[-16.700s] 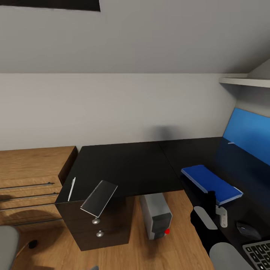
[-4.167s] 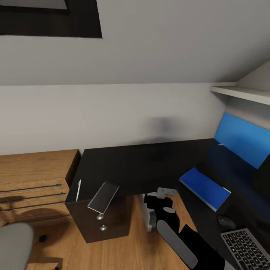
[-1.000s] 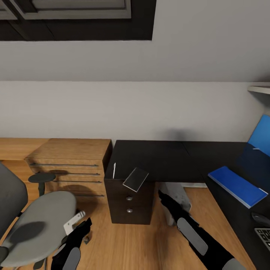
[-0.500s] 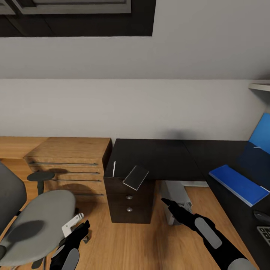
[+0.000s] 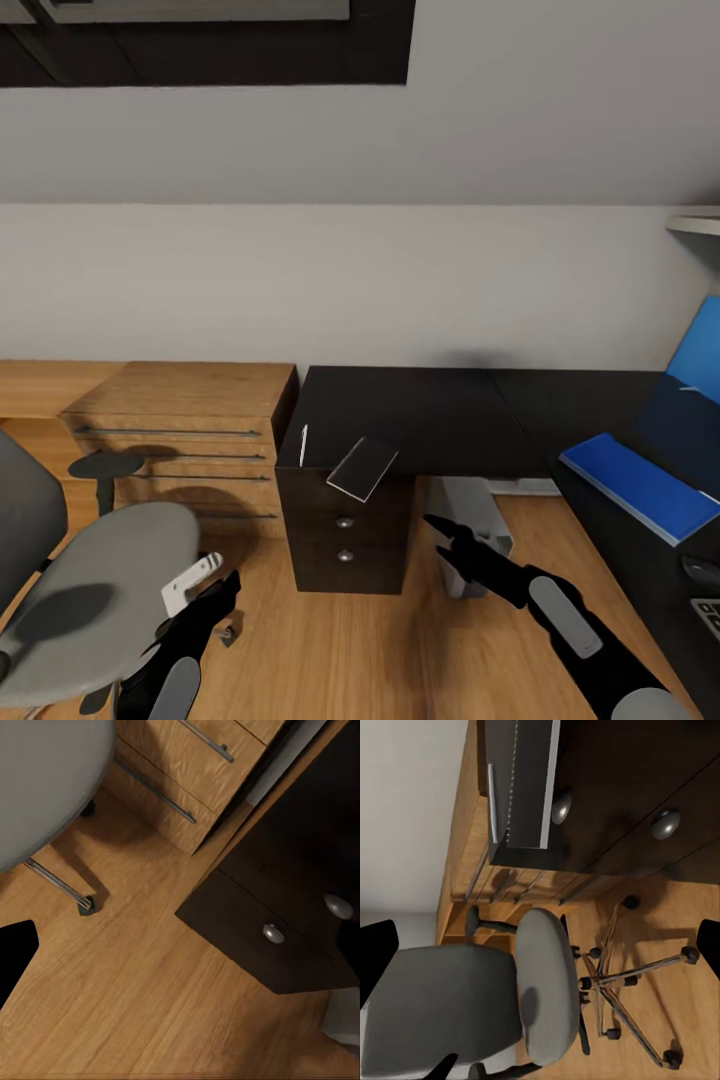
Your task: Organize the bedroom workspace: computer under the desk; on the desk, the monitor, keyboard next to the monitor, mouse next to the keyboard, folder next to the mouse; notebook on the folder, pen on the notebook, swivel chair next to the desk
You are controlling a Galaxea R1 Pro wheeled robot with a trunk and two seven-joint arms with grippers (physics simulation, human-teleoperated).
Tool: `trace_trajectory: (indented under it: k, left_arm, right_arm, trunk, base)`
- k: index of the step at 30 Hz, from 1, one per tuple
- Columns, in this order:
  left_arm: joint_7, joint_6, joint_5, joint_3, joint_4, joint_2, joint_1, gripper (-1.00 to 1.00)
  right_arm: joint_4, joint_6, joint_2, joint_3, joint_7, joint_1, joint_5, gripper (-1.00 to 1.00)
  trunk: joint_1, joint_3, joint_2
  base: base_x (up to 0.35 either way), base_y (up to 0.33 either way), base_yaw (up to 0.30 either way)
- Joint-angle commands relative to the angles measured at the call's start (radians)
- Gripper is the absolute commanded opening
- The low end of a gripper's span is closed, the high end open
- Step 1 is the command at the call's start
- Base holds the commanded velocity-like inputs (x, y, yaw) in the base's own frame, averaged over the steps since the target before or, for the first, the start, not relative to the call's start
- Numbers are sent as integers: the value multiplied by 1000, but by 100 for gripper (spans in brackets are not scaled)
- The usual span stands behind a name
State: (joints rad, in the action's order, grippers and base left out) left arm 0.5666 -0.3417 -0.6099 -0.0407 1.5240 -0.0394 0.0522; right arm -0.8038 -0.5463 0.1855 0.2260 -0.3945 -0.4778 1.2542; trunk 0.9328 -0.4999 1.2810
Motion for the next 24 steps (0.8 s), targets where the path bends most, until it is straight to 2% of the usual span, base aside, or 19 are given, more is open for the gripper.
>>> trace_trajectory:
  k: [1, 13, 23, 24]
  left_arm:
    - [7, -3, -7, -1, 1, 0, 0, 100]
    - [7, -5, -7, -2, -1, 0, 0, 100]
    - [7, -5, -7, -2, -1, 0, 0, 100]
    - [7, -5, -8, -1, -1, 0, 0, 100]
  right_arm:
    - [0, -1, -2, 1, -2, -1, 6, 100]
    - [2, 3, -6, 0, -4, -1, 16, 100]
    - [3, 78, -7, 1, -4, 0, 15, 100]
    - [2, 106, -9, 7, -2, 0, 15, 100]
  trunk:
    - [4, -4, 8]
    - [50, -42, 92]
    - [88, -73, 162]
    - [92, -76, 169]
  base:
    - [0, 0, 0]
    - [0, 0, 0]
    - [0, 0, 0]
    - [0, 0, 0]
